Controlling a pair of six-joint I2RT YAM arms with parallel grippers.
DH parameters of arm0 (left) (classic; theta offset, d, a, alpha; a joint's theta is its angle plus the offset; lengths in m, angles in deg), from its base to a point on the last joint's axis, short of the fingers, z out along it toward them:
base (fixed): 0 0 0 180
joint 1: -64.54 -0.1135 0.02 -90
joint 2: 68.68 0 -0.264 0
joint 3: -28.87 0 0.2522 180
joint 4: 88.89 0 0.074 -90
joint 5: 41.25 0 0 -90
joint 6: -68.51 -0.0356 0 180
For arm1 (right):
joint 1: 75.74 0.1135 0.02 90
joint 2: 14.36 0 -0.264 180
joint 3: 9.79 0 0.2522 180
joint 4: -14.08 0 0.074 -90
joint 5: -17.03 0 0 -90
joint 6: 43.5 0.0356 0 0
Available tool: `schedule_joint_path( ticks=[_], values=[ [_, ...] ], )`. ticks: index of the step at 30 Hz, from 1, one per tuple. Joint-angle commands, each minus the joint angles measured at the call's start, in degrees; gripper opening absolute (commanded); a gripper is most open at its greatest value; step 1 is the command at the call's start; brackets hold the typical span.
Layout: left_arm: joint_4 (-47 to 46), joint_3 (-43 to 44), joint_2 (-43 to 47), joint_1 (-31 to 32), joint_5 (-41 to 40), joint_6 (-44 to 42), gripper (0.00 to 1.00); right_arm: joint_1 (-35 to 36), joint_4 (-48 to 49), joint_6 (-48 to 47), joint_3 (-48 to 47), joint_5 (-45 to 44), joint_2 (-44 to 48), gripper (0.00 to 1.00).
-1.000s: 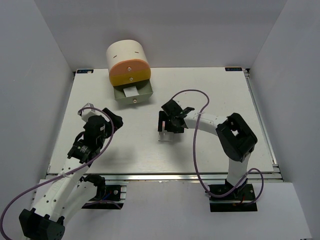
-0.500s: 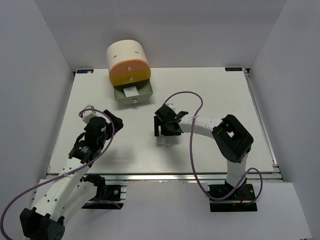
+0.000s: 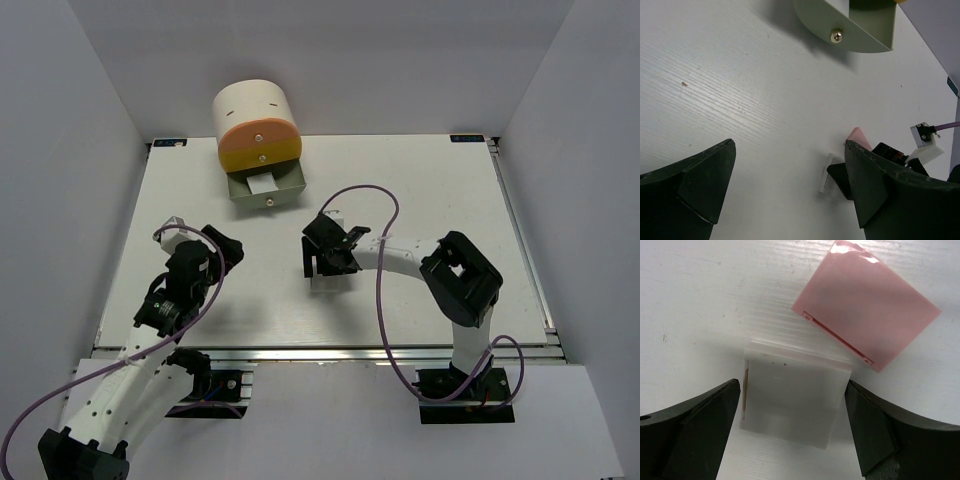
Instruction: Organize the makeup
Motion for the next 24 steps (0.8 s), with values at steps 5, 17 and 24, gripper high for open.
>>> schedule_joint_path(
  ticks=[5, 17, 24],
  values=[
    [1.96, 0.26, 1.15, -0.21, -0.97, 0.5, 0.98, 3.65, -1.94, 2.32, 0.45, -0.18, -2.93, 0.89],
    [4.68, -1.94, 5.54, -0.29, -1.94, 2.69, 0.98, 4.18, -1.51, 0.13, 0.8, -1.41, -6.28, 0.87],
    [4.69, -2.03, 5.55, -0.21, -2.03, 2.43, 0.98, 4.97, -0.45, -2.07, 0.62, -1.59, -7.51, 0.89]
  ],
)
